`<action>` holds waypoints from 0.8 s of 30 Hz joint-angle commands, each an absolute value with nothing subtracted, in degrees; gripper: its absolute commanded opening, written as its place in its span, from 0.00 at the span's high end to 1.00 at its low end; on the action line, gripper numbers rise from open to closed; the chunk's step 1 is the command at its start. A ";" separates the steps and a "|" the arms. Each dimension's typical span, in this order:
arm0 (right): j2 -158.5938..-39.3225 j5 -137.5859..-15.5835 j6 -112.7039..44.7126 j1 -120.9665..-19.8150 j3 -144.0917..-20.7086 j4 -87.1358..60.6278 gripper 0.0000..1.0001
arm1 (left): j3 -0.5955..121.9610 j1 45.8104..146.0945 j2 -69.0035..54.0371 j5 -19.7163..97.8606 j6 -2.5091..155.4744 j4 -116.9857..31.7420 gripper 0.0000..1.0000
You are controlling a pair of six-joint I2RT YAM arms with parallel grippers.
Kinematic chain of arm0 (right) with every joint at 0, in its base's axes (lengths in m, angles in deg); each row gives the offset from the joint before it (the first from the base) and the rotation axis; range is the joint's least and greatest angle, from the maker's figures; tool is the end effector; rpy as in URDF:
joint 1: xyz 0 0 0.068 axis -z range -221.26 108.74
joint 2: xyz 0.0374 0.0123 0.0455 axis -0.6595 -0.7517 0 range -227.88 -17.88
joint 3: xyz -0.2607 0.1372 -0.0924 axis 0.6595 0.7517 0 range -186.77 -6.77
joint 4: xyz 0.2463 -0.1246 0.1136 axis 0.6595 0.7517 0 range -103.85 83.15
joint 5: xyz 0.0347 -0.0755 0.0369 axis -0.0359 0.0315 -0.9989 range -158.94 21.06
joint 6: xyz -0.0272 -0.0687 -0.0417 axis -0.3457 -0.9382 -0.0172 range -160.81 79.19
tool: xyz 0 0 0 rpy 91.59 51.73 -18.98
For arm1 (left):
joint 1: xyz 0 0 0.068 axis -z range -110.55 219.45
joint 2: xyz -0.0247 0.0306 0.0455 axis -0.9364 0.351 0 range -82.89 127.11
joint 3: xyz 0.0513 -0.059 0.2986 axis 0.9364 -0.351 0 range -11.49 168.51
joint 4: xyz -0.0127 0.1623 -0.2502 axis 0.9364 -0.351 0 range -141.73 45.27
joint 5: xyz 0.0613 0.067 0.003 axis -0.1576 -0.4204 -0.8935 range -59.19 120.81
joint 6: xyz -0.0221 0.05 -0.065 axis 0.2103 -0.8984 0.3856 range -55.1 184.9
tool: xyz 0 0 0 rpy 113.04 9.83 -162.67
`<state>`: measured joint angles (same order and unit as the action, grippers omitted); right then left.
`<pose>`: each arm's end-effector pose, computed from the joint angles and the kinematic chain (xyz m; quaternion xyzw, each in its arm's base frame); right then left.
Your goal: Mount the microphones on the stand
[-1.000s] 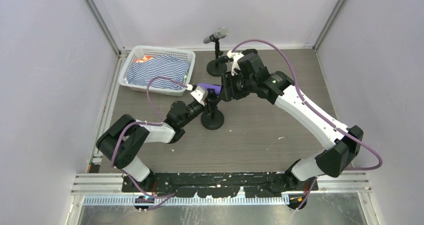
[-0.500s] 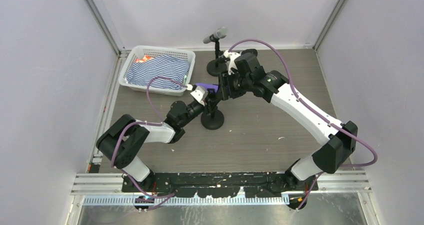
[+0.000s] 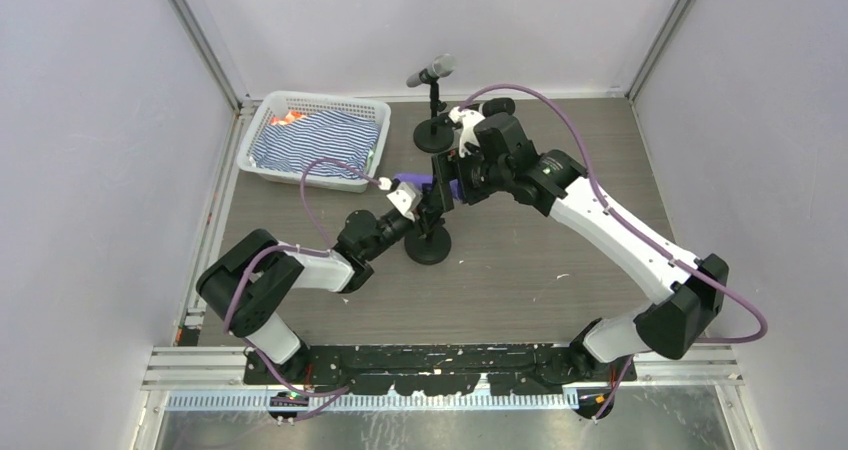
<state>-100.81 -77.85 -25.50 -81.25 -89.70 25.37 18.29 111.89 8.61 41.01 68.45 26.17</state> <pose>0.2849 0.2541 0.3788 -0.2250 0.8728 0.2605 0.3461 0.2575 -0.2532 0.2159 0.2788 0.5864 -0.3493 0.6756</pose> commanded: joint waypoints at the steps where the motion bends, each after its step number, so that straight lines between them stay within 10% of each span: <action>1: -97.35 -79.10 -26.29 -81.62 -89.30 19.76 0.13 | 16.32 118.06 9.45 55.11 67.62 28.07 0.81; 17: -83.67 -71.77 -31.55 -81.68 -84.96 23.88 0.08 | 10.73 118.06 8.40 49.96 67.37 29.06 0.15; 24: -83.09 -72.77 -31.27 -81.77 -83.46 24.16 0.08 | 7.59 118.06 6.19 46.09 65.91 29.40 0.06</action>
<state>-83.74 -72.85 -30.40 -81.43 -84.33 25.15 10.27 117.88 6.84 48.20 68.87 32.68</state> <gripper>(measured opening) 0.920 0.934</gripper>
